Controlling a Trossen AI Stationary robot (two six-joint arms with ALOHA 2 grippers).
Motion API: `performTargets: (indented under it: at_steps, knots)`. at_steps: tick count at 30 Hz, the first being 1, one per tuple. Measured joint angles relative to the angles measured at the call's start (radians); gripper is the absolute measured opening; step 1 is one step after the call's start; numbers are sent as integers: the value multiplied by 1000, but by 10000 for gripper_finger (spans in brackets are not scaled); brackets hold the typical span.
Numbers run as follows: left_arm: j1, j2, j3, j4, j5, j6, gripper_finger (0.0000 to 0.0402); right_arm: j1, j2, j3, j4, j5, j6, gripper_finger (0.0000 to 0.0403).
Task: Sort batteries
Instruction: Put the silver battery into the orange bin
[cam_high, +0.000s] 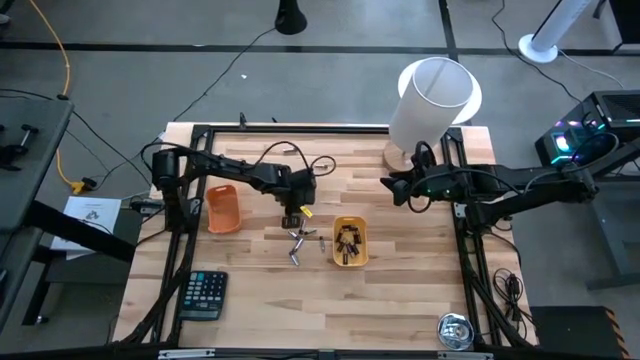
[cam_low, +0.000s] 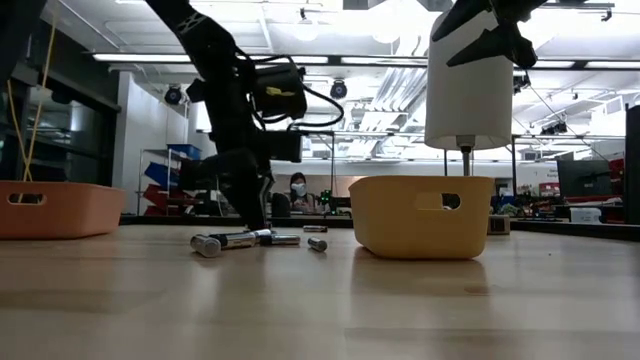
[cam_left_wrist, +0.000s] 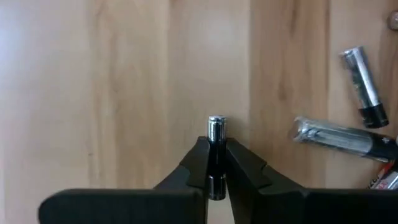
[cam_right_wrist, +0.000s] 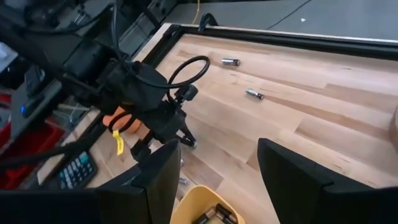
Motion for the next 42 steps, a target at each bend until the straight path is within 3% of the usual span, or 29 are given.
performTargets:
  at_steps: [3, 7, 11, 15, 20, 26, 32, 37, 39, 42]
  knots:
    - [15, -93, -16, -102, -31, -9, 16, 0, 0, 0, 12, 12, 24, 209]
    - [13, -311, -12, -97, -14, -31, 9, 0, 1, 0, 40, 25, 38, 209]
    - [-33, -530, -76, -152, -18, -171, 9, 0, 2, 0, 47, 29, 57, 209]
    - [-145, -721, -123, -359, -67, -373, 9, 0, 2, 0, 48, 30, 67, 209]
    - [-278, -819, -136, -729, -235, -744, 9, 0, 2, 0, 49, 30, 86, 209]
    - [-259, -801, -137, -942, -261, -1093, 36, 0, 3, 0, 52, 40, 84, 209]
    - [-198, -779, -137, -951, -277, -1122, 105, 0, 3, 0, 51, 37, 71, 209]
    - [-148, -782, -137, -896, -162, -1151, 154, 0, 3, 0, 46, 18, 58, 209]
    - [-173, -782, -137, -734, -84, -1163, 165, 0, 3, 0, 41, 12, 55, 209]
    - [-269, -725, -134, -409, 24, -1037, 170, 0, 3, 0, 35, -1, 26, 209]
